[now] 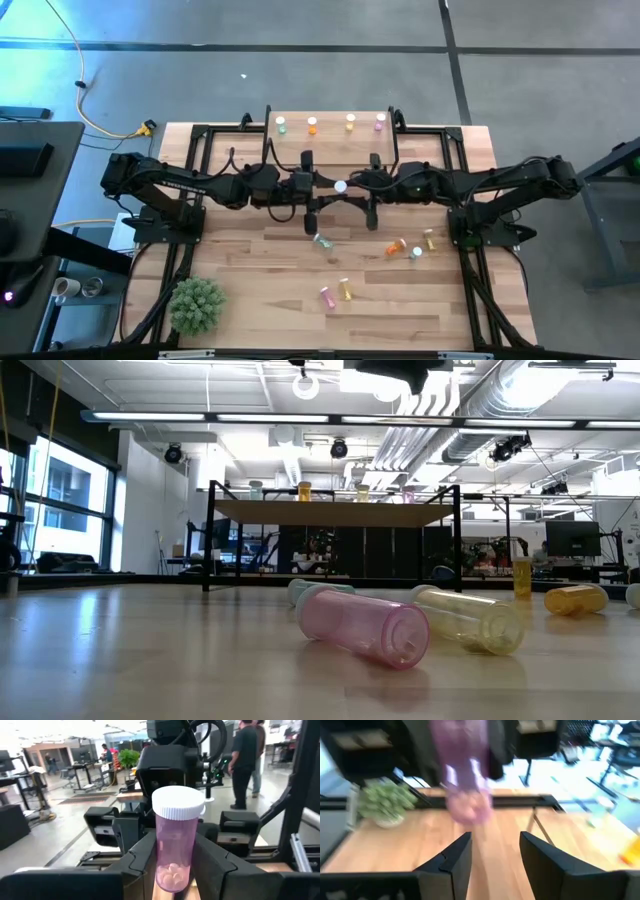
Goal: Pick and place medicine bottles onto shelf by color
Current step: Put the top violet pill bottle on the shelf aligned with the other violet pill bottle, then put the left blue pill bottle on the shelf aligned with the other blue pill bottle
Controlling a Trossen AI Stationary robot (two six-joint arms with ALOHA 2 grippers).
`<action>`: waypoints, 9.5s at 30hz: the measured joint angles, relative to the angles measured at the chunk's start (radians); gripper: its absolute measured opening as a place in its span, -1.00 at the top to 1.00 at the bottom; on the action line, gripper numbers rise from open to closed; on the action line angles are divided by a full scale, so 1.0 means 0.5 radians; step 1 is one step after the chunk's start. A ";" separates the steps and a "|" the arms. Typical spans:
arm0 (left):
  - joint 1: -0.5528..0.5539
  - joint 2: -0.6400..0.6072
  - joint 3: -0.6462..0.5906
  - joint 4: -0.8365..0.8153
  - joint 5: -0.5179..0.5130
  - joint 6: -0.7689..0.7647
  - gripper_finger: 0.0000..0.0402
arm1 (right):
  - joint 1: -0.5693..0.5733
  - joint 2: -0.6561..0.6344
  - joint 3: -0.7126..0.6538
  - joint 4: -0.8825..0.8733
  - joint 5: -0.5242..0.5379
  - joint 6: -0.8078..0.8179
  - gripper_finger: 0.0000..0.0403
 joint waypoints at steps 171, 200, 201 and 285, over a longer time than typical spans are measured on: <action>0.387 0.216 0.000 -0.451 -0.119 -0.159 -0.02 | -1.336 -0.104 -0.002 -0.868 -0.299 0.008 0.50; 0.386 0.218 0.000 -0.450 -0.110 -0.160 -0.01 | -1.316 -0.032 -0.005 -0.863 -0.259 0.056 0.50; 0.386 0.218 0.000 -0.450 -0.110 -0.160 -0.01 | -1.316 -0.032 -0.005 -0.863 -0.258 0.056 0.50; -0.254 0.087 -0.002 -1.547 -0.606 -0.650 -0.01 | 0.594 -0.305 -0.005 -1.862 0.647 1.667 0.20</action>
